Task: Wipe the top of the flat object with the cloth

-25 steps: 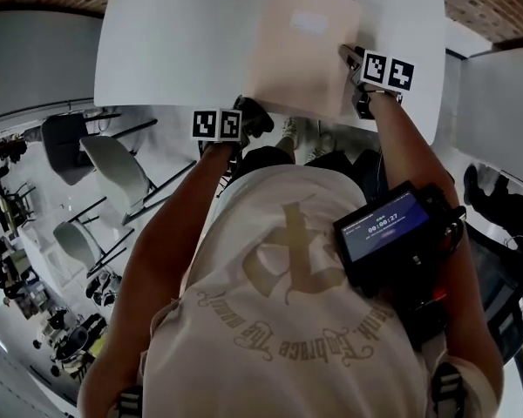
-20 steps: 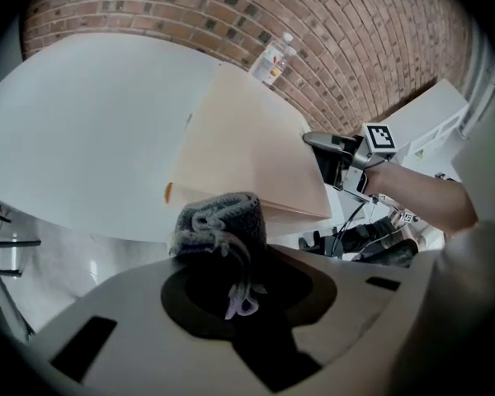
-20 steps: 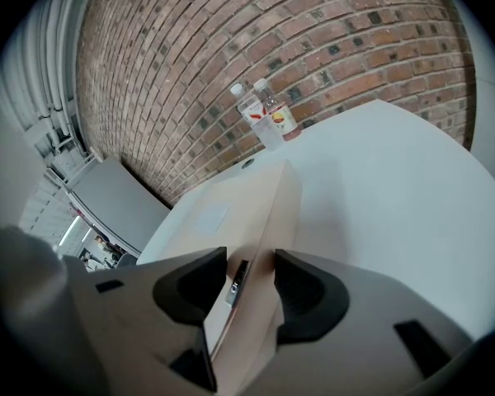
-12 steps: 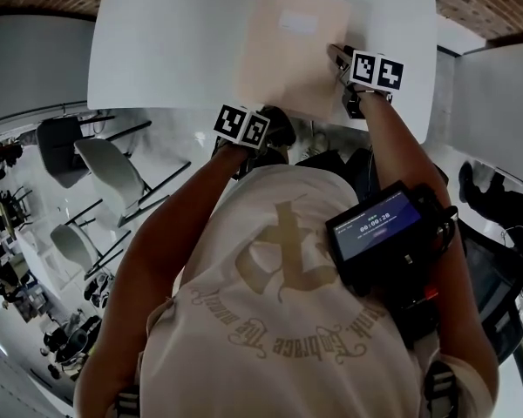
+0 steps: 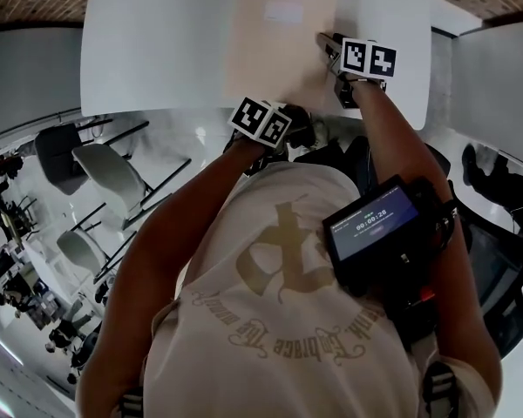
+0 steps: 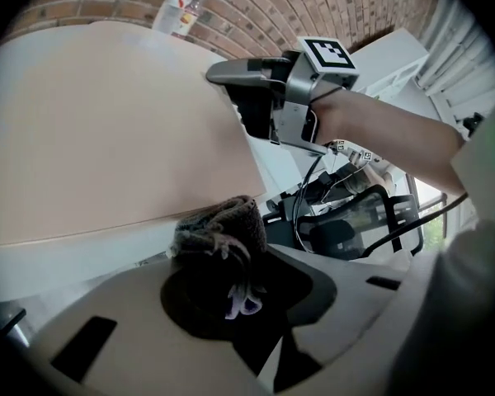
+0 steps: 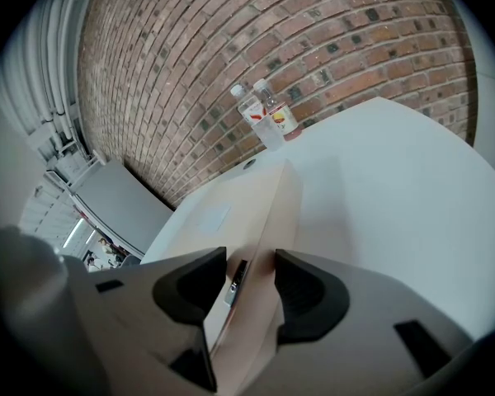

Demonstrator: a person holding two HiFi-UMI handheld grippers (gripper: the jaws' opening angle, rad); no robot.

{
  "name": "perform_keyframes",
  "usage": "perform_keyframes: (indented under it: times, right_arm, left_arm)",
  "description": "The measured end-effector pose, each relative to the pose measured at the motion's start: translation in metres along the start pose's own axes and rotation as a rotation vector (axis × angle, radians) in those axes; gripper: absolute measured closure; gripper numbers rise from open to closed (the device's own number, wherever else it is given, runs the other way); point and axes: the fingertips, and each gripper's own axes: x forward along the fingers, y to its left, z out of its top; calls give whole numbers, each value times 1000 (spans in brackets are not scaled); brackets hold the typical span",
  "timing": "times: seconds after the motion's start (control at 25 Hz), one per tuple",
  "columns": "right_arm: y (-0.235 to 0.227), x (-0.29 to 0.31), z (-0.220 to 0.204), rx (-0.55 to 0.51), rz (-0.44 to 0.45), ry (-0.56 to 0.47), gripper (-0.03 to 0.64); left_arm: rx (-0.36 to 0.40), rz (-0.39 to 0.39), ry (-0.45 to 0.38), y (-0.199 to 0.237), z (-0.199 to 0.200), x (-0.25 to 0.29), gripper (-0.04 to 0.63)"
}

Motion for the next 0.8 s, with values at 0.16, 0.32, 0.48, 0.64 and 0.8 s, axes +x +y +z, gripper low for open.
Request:
perform_keyframes:
  times: [0.16, 0.32, 0.48, 0.64, 0.8]
  right_arm:
    - [2, 0, 0, -1, -1, -3, 422]
    - [2, 0, 1, -5, -2, -2, 422]
    - [-4, -1, 2, -8, 0, 2, 422]
    - [-7, -9, 3, -14, 14, -27, 423]
    - [6, -23, 13, -56, 71, -87, 434]
  left_arm:
    - [68, -51, 30, -21, 4, 15, 492]
    - [112, -84, 45, -35, 9, 28, 492]
    - [97, -132, 13, -55, 15, 37, 492]
    - [117, -183, -27, -77, 19, 30, 491]
    - [128, -184, -139, -81, 32, 7, 491]
